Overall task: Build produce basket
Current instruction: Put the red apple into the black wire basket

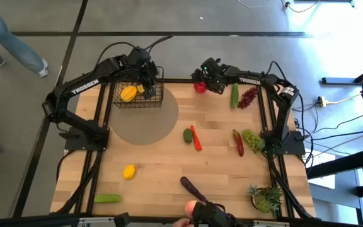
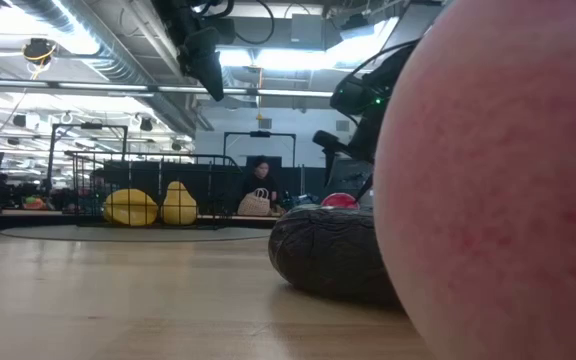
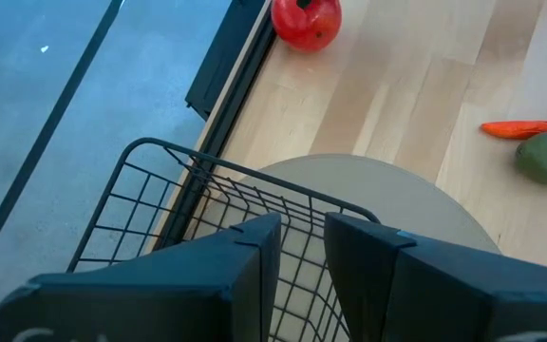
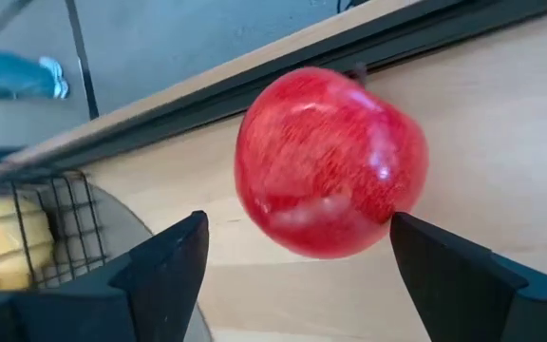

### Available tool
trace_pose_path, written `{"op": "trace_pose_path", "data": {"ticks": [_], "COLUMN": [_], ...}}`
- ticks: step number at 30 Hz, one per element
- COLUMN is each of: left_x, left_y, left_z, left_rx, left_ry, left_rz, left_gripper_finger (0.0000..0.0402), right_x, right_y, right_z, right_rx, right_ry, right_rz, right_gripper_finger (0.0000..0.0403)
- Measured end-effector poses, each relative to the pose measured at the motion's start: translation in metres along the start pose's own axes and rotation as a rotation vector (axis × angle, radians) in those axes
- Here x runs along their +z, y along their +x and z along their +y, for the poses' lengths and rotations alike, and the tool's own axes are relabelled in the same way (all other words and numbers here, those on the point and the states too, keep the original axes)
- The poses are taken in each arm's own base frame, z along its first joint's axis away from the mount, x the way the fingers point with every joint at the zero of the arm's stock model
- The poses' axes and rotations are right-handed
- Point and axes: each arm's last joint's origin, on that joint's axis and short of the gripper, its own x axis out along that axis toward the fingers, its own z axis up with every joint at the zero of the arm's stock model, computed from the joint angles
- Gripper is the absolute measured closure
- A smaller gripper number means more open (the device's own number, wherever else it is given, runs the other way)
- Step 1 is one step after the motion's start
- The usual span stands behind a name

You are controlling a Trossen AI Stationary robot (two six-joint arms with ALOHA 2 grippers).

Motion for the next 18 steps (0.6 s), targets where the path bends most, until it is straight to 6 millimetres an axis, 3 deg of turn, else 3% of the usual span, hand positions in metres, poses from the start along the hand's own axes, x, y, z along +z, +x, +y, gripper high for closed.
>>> {"op": "trace_pose_path", "data": {"ticks": [13,18], "left_x": [0.0,0.0], "left_y": [0.0,0.0], "left_z": [0.0,0.0], "left_rx": [0.001,0.0], "left_ry": [0.0,0.0], "left_rz": [0.0,-0.002], "left_gripper_finger": [0.0327,0.0327], "right_x": [-0.006,-0.007], "right_y": [0.019,0.019], "right_z": [-0.002,0.0], "right_rx": [-0.009,0.006], "right_ry": [0.215,0.214], "right_rz": [0.02,0.019], "right_gripper_finger": [0.0085,0.0085]}}
